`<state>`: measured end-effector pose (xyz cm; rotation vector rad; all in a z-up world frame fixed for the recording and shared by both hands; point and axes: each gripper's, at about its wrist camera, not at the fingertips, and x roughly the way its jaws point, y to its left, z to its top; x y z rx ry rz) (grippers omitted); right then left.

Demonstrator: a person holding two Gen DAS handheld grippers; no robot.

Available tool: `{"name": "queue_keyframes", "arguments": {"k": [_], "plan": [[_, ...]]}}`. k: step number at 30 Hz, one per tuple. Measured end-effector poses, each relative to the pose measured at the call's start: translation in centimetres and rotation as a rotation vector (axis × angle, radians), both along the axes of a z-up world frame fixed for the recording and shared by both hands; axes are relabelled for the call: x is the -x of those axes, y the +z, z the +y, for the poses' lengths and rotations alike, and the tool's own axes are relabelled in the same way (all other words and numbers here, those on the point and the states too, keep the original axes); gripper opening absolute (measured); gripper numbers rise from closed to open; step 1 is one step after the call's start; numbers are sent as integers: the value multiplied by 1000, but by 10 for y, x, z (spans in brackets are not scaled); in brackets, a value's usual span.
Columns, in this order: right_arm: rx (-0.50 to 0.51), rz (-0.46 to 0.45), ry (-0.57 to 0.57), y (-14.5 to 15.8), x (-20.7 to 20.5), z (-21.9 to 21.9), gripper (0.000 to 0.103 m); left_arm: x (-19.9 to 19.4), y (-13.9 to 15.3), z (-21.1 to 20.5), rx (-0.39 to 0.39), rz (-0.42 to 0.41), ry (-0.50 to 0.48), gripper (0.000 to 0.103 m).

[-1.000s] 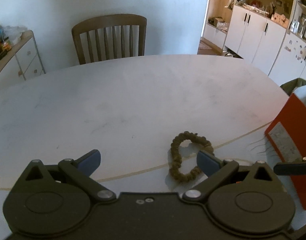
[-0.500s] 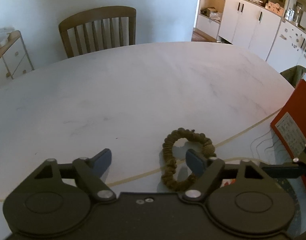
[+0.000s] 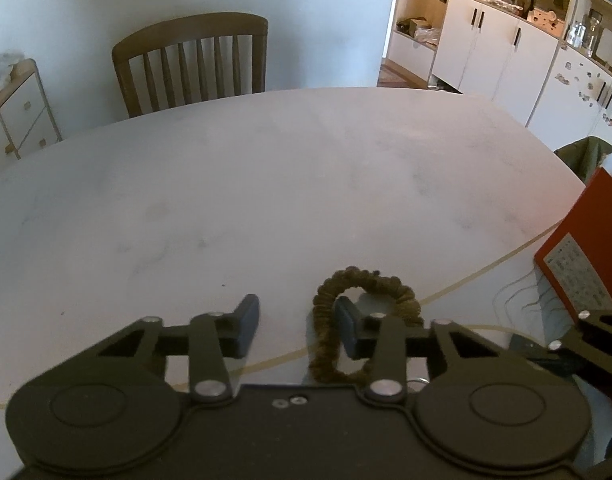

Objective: Organize objects
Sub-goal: 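Grasp the brown bead bracelet with the left tool while the right tool grasps the orange plush keychain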

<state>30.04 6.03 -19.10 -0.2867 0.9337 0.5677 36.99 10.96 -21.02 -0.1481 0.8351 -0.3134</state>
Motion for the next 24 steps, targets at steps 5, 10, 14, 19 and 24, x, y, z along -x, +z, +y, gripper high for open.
{"name": "queue_keyframes", "arguments": {"k": [5, 10, 14, 19, 24], "plan": [[-3, -4, -4, 0, 1, 1, 60, 3, 0, 2, 45, -6, -11, 18], [-2, -7, 0, 1, 7, -2, 60, 6, 0, 3, 71, -9, -1, 6], [-20, 6, -11, 2, 12, -7, 60, 10, 0, 8, 113, -1, 9, 5], [-57, 19, -39, 15, 20, -18, 60, 21, 2, 10, 138, -1, 18, 4], [-82, 15, -60, 35, 31, -31, 59, 36, 11, 15, 164, 3, 36, 4]]}}
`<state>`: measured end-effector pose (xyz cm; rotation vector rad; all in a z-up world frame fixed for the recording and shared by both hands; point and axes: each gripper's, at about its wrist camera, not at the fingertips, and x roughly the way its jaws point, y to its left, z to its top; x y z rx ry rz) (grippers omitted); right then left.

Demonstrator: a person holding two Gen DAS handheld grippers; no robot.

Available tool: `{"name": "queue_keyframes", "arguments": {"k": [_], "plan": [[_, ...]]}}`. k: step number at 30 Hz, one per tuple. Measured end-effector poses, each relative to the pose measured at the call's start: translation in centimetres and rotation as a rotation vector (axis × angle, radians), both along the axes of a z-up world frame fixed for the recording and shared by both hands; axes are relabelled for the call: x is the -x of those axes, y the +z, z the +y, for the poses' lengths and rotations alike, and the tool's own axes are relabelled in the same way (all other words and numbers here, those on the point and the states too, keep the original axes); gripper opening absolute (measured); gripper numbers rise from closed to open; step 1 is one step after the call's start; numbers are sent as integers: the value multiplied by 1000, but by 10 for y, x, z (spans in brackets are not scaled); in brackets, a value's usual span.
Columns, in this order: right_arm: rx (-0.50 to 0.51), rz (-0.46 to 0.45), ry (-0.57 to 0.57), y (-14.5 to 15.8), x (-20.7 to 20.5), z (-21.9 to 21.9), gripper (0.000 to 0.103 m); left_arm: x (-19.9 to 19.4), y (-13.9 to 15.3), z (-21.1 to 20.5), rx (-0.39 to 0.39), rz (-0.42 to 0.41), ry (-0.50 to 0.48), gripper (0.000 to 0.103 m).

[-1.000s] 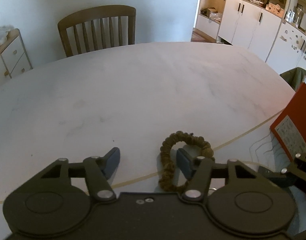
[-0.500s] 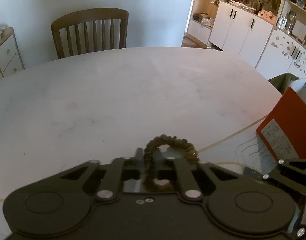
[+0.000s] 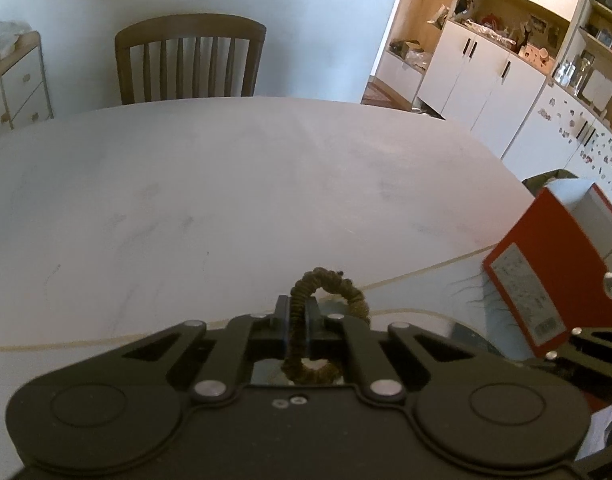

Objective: Organize objects
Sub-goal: 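Carry the bracelet and keychain over the box and lower them inside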

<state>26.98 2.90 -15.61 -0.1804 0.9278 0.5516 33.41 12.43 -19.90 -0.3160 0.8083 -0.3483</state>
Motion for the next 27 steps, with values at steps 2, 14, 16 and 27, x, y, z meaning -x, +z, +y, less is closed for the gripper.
{"name": "queue_keyframes", "arguments": {"k": [2, 14, 16, 27], "plan": [[-7, -3, -12, 8, 5, -6, 59, 6, 5, 0, 6, -2, 1, 4], [-65, -26, -74, 58, 40, -47, 59, 57, 48, 7, 92, -40, 20, 3], [-79, -24, -83, 67, 43, -55, 59, 65, 58, 8, 110, -52, 16, 3], [-109, -79, -130, 101, 56, -114, 59, 96, 112, -20, 135, -108, -37, 3]]}}
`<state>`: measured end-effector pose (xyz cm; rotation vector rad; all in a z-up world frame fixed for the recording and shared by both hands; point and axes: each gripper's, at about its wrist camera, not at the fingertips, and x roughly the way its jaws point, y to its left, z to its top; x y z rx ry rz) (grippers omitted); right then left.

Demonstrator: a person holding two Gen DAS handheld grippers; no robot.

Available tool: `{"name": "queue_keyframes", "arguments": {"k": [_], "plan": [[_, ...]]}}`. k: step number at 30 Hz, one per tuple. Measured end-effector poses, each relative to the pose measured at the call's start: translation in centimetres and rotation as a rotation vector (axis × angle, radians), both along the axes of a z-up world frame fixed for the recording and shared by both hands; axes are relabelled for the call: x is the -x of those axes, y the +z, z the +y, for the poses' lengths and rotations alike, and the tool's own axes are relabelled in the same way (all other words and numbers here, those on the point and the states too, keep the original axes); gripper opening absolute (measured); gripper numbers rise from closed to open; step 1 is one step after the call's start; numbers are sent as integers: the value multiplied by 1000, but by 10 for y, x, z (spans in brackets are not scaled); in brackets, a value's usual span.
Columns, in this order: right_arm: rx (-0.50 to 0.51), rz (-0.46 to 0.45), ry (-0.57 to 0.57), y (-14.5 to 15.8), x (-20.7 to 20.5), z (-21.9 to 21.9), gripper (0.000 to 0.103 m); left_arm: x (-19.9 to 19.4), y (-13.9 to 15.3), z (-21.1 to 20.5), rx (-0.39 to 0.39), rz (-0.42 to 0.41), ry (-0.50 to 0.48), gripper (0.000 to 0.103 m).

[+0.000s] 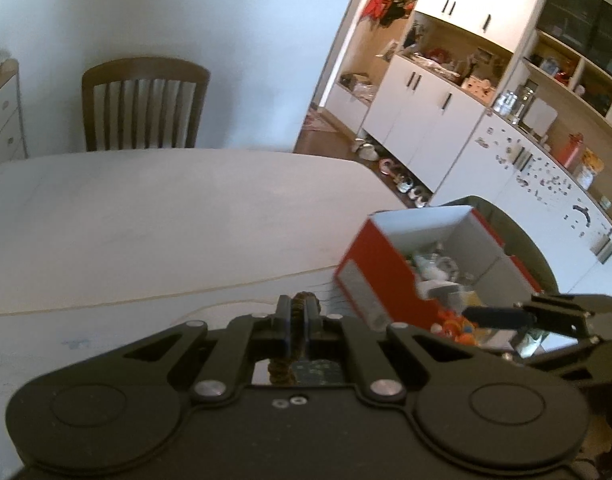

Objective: Organize objects
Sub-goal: 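Carry the bracelet and keychain over the box and lower them inside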

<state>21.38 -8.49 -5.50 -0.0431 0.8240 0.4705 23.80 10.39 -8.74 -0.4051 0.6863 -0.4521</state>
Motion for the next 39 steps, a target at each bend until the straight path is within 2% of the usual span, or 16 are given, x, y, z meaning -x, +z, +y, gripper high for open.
{"name": "queue_keyframes", "arguments": {"k": [8, 17, 24, 29, 39], "plan": [[8, -60, -48, 20, -4, -64, 59, 5, 30, -47, 5, -21, -44, 3], [52, -98, -112, 23, -17, -140, 59, -1, 61, -111, 7, -43, -88, 3], [94, -93, -133, 8, -29, -186, 59, -10, 78, -162, 6, -41, -129, 3], [115, -76, -119, -9, -40, -209, 59, -14, 78, -192, -7, -28, -163, 3], [139, -42, -58, -35, -60, -221, 59, -47, 75, -240, -42, 14, -174, 3]]}}
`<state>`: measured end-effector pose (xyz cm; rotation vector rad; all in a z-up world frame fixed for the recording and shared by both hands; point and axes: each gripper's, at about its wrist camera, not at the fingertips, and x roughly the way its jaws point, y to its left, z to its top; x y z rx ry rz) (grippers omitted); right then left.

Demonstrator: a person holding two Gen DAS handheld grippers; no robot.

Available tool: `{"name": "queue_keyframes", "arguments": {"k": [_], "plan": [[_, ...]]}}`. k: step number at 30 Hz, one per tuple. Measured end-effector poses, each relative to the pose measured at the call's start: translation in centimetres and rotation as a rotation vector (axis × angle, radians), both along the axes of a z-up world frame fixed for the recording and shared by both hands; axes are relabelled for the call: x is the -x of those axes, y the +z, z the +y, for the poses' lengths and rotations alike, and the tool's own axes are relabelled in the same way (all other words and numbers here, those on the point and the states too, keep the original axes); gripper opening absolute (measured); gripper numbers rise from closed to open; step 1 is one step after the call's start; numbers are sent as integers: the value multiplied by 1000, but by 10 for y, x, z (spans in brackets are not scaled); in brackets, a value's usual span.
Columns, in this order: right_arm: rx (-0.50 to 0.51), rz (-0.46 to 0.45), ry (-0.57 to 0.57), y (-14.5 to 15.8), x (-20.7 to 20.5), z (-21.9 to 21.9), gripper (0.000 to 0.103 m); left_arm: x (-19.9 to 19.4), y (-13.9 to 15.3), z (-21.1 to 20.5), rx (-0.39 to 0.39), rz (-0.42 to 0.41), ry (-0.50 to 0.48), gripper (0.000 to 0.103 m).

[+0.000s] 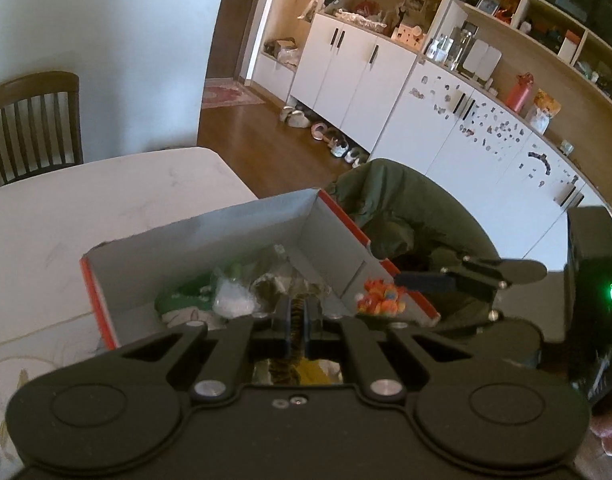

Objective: Organize objects
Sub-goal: 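Carry the bracelet and keychain over the box and lower them inside, then open both tools to release the bracelet and keychain in the box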

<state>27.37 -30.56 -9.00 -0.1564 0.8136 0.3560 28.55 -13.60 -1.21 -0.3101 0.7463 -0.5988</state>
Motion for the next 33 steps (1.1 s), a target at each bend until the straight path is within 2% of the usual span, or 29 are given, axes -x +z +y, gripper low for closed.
{"name": "queue_keyframes", "arguments": {"k": [7, 15, 25, 33], "plan": [[31, 21, 46, -16, -11, 9, 59, -29, -16, -21, -24, 48, -1, 3], [101, 72, 98, -42, -23, 20, 60, -54, -46, -34, -94, 118, 17, 3], [141, 63, 146, -51, -22, 24, 60, -67, -67, -46, -184, 154, 7, 4], [106, 73, 141, -45, -24, 15, 59, -69, -75, -47, -208, 187, 9, 15]]}}
